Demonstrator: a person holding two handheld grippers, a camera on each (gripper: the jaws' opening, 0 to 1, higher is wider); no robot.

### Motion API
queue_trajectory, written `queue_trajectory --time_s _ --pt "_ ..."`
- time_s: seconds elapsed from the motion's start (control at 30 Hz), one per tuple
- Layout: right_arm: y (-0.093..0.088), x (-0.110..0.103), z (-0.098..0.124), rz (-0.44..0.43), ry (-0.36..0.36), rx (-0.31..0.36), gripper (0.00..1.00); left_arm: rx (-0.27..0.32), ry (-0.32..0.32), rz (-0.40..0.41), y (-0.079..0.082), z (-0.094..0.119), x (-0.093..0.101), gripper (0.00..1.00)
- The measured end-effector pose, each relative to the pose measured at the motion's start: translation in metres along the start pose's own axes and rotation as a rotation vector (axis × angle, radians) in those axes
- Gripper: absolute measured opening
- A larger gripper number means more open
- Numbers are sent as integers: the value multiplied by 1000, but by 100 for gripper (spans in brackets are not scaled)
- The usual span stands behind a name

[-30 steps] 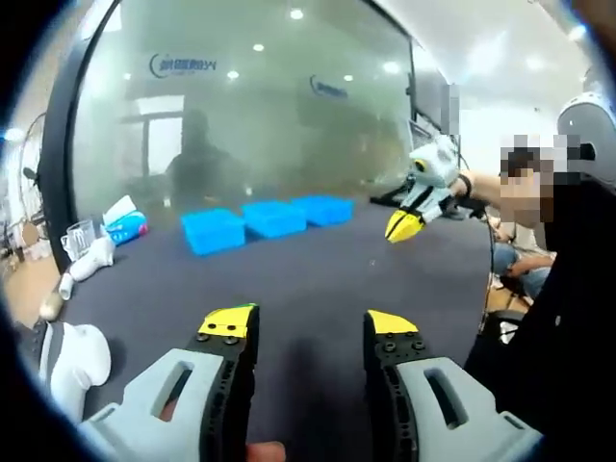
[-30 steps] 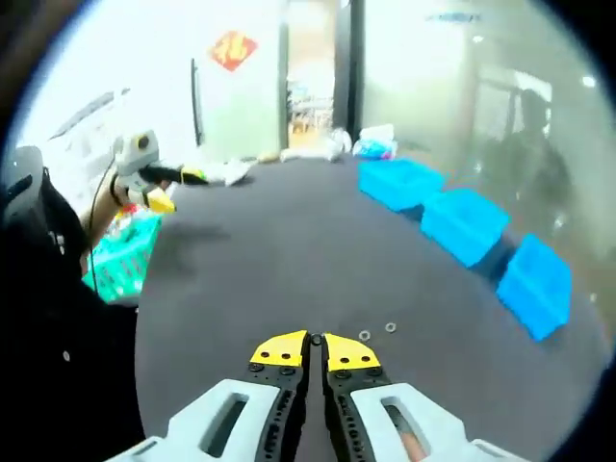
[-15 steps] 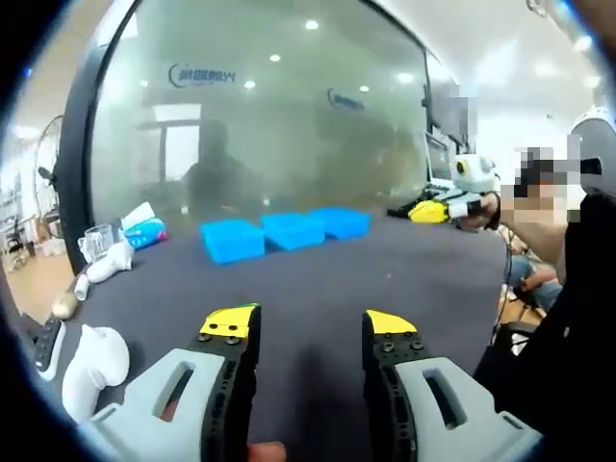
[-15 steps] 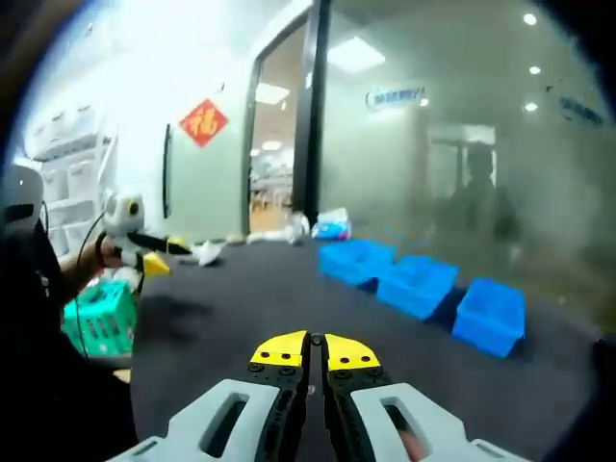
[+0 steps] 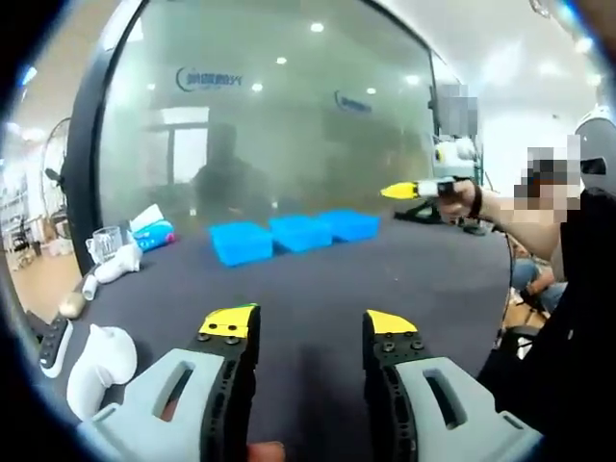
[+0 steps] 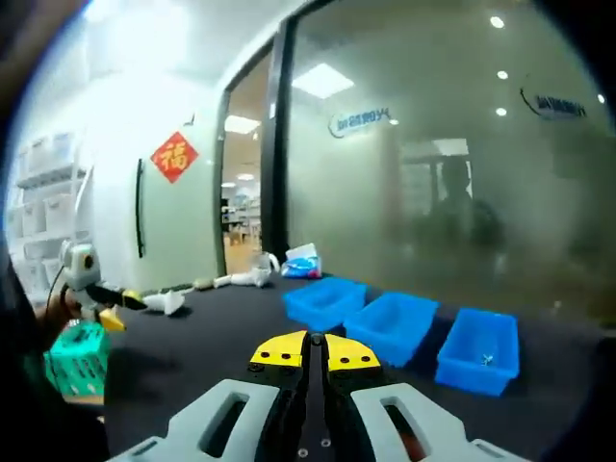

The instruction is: Sort the screws, nuts, and washers into the corresponding bins

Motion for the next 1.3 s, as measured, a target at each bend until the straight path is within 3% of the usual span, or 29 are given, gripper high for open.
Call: queue_trajectory --time_s 0.07,0.3,0.6,0.77,0.93,1.17,1.23,1.3 --pt "2 8 -12 -30 -28 -4 3 -2 -2 4 -1 0 0 41" --pt "11 35 -58 -5 -122 -29 3 -6 2 1 -2 2 -1 41" --pt "18 58 -114 15 -163 -80 3 -10 26 6 -5 7 -6 41" --pt "18 70 -143 -17 -194 -88 3 -18 29 12 -8 6 -8 41" --pt "12 82 -157 -17 -240 -96 3 -21 27 8 -8 6 -8 41" --pt "1 86 -160 -7 -259 -110 3 -25 29 8 -8 6 -9 41" --pt "-1 86 -159 19 -243 -116 6 -24 29 9 -8 7 -9 41" --pt "0 82 -159 22 -229 -104 19 -24 27 6 -8 6 -8 41"
Point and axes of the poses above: the point that each gripper's makers call its tool centre point, and the gripper's own axes: z roughly backward along the fingers, x roughly to its right, y roughly out of its top, the point moved 4 cm from there along z, roughly backward along the fingers, and after that the axes turned 9 degrees about -z, right-handed, at the moved point
